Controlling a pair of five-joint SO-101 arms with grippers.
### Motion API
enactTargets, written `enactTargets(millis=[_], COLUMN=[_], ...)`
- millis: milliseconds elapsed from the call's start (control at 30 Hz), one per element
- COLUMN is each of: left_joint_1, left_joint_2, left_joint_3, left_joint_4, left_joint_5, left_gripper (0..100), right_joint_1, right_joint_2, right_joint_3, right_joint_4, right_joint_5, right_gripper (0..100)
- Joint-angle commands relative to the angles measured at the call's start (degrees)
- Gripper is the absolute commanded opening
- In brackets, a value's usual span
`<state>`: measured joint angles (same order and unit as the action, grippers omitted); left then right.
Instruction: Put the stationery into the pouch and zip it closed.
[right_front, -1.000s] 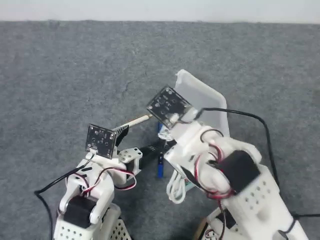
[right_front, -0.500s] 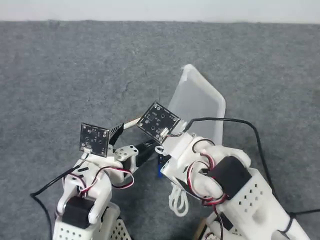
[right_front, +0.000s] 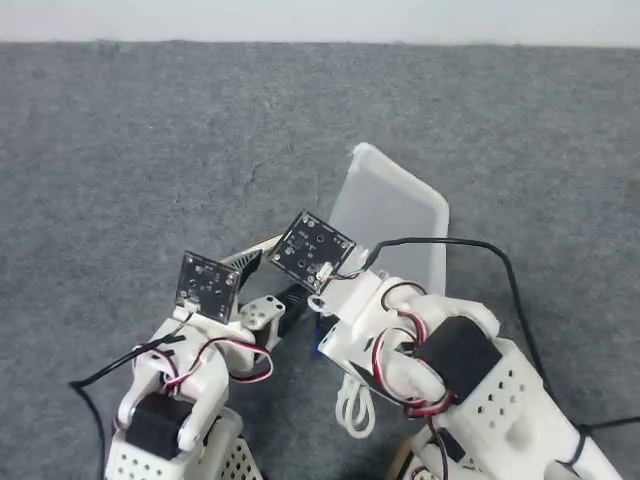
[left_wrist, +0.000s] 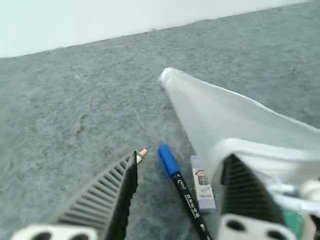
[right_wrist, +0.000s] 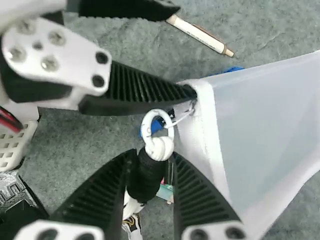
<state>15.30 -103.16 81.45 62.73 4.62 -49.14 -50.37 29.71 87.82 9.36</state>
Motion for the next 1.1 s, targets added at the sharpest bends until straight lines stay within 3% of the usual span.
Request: enactTargets(millis=[0,133,433,1067], left_joint_1=[0.18,-0.26,-0.88,-10.64], left_joint_2=[-1.14,-1.14,-1.14,-1.14], left_joint_3=[-0.75,-1.19,-4.35,-4.44], left_joint_4=[-0.09,0.18,3.43,2.37], left_joint_5=[-1.67,-1.93,-1.93,-1.58], left_gripper=[19,14,3,2], right_joint_1=[-0.84,-0.40,10.42,25.45], right_joint_2=[-2.33,-2.33,-6.81,-13.49], right_joint_3=[-2.20,-2.20,-2.11,-2.11], right_joint_4=[0.75,1.27,1.98,4.79], right_joint_5=[-0.79,-0.88,-0.88,-0.35], right_gripper=[0.6,0.6,0.6,0.6])
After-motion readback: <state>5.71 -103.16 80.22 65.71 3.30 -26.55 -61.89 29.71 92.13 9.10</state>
